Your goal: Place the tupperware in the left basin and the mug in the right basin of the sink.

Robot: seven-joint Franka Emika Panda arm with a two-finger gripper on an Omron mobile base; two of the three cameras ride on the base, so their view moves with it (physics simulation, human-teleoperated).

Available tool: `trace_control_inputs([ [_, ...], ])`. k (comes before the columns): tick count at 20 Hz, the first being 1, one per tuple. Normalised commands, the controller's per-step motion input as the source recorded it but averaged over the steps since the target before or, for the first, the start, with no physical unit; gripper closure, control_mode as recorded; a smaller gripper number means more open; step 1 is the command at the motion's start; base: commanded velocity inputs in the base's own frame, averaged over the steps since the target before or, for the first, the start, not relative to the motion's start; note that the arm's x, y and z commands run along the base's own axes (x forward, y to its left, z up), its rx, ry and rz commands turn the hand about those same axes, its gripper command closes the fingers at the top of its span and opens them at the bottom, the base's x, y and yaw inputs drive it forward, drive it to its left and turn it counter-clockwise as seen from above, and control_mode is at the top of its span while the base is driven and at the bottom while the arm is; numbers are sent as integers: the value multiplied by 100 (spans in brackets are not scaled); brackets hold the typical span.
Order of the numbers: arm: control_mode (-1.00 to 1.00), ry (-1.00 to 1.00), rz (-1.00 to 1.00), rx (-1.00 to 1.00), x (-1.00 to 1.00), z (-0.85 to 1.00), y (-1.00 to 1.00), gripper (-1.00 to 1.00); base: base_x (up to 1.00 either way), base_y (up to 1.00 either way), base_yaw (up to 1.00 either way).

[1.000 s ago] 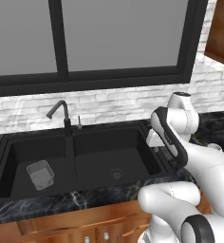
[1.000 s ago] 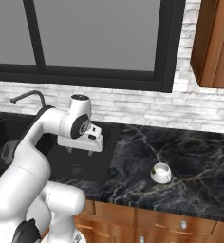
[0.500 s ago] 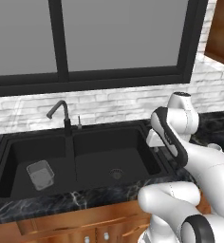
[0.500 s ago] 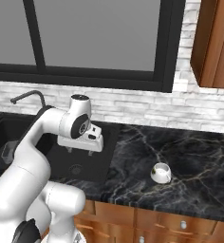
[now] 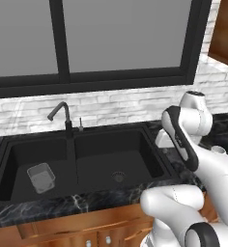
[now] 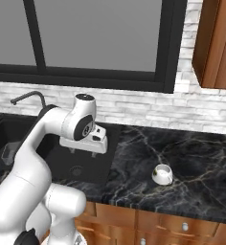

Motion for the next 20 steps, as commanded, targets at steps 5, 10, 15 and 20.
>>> trace_control_inputs([
  [5, -100, -13, 12, 0, -30, 17, -26, -100, 0, 0, 0],
  [10, -100, -9, 13, 0, -27, 16, -25, -100, 0, 0, 0],
  [15, -100, 0, 17, 0, -23, 15, -34, -100, 0, 0, 0],
  [20, -100, 0, 18, 0, -25, 13, -42, -100, 0, 0, 0],
])
